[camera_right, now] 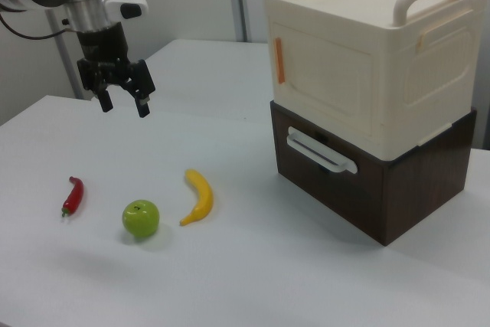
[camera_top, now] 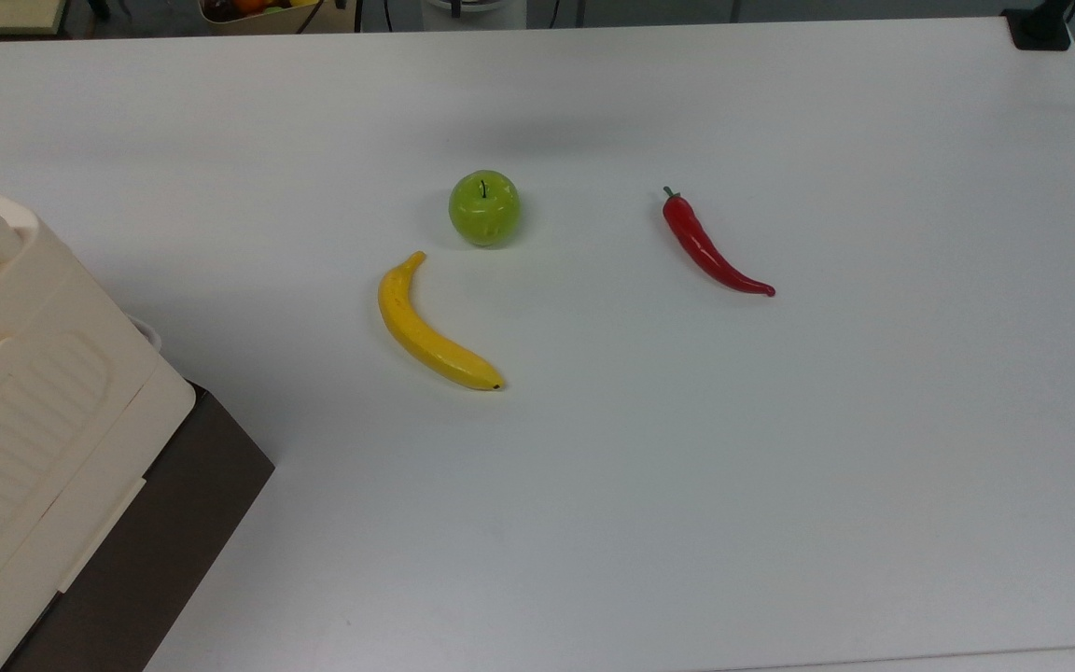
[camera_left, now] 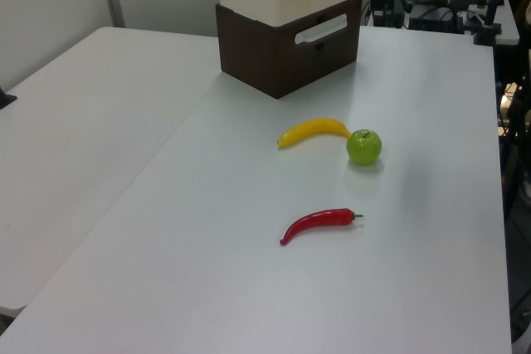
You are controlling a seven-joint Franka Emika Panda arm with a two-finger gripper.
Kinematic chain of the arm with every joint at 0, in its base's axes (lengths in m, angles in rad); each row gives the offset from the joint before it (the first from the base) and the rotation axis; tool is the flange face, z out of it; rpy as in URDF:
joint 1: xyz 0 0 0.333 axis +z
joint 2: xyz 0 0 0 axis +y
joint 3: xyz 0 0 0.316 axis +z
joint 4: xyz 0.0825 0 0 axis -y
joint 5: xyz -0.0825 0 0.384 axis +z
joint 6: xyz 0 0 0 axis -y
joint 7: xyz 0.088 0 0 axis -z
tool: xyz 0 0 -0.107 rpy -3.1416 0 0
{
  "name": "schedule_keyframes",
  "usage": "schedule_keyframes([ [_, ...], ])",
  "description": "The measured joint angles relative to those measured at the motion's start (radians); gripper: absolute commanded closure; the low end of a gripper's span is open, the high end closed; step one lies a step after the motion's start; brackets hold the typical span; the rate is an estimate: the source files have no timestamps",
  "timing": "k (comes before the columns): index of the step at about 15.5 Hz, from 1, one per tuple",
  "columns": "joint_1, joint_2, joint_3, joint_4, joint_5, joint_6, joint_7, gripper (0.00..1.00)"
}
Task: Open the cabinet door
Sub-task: 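Move the gripper toward the orange handle on the cabinet door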
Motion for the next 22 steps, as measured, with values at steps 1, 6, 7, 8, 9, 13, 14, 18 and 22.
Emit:
schedule_keyframes([
  [1, 0.0, 0.001, 0.0, 0.0, -0.002, 0.0, -0.001, 0.0],
  [6, -0.011, 0.001, 0.0, 0.0, -0.002, 0.0, -0.001, 0.0],
  [7, -0.013, 0.002, 0.0, 0.0, -0.002, 0.0, -0.001, 0.0],
  [8, -0.014, 0.003, 0.0, 0.0, -0.002, 0.0, -0.001, 0.0],
  [9, -0.016, 0.004, 0.0, 0.0, -0.003, 0.0, -0.001, 0.0],
  [13, -0.062, 0.023, -0.002, 0.015, -0.009, 0.013, -0.001, 0.0],
  [14, -0.077, 0.034, -0.002, 0.029, -0.01, 0.035, -0.001, 0.0],
  [18, -0.139, 0.093, -0.005, 0.101, -0.011, 0.128, 0.048, 0.0],
  [22, -0.194, 0.147, -0.009, 0.131, -0.041, 0.3, 0.162, 0.0],
])
